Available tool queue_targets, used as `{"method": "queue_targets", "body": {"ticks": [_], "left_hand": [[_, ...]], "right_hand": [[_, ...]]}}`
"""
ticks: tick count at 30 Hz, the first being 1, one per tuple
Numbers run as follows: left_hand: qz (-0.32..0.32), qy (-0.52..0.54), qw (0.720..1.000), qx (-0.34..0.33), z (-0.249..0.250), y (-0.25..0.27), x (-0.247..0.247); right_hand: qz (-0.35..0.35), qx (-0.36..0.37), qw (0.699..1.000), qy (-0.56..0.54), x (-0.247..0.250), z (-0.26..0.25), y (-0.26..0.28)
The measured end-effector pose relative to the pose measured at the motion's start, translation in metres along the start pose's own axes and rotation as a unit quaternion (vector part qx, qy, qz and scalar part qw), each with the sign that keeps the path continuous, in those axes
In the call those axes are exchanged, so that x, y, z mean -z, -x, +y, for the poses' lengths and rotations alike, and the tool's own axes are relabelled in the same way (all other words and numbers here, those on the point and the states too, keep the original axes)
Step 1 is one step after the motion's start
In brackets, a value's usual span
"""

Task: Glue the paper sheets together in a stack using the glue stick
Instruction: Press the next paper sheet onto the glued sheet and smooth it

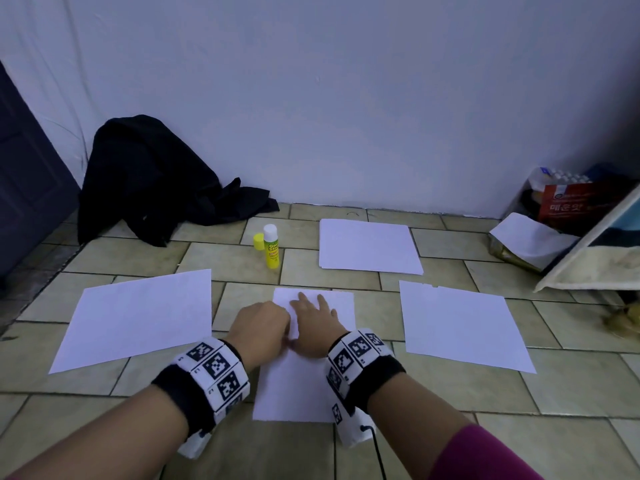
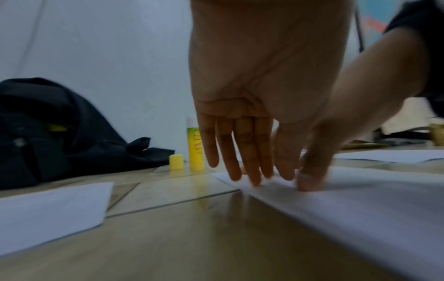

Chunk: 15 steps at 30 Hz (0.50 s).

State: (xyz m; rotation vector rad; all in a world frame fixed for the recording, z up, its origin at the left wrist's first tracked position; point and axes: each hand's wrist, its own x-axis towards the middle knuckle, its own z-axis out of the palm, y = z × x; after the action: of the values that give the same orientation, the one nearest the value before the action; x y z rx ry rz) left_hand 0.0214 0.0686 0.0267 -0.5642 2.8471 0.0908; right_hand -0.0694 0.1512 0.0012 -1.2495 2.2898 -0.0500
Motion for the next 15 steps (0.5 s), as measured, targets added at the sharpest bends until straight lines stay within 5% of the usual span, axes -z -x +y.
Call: {"method": "queue_targets", "body": {"ticks": [2,7,11,15], "left_hand": [[-0.002,0.034,0.999,0.03,-0.01,-0.004,0.0],[-0.127,0.043,0.989,0.06,-0.031,-0.013,-0.014],[-0.136,-0.033,0.989,0.05,-0.032,-0.012,-0.016],[-0.141,-0.048,0.987,0.064,-0.032,-0.014,-0.017]], "right_hand": [[-0.032,0.038,0.998,-0.03,0.004,-0.003,0.001],[-0.06,0.048,0.997,-0.016,0.01,-0.006,-0.001],[-0.051,0.088,0.994,-0.028,0.007,-0.019,0.0],[-0.057,0.051,0.997,-0.014,0.017,-0.005,0.002]]}}
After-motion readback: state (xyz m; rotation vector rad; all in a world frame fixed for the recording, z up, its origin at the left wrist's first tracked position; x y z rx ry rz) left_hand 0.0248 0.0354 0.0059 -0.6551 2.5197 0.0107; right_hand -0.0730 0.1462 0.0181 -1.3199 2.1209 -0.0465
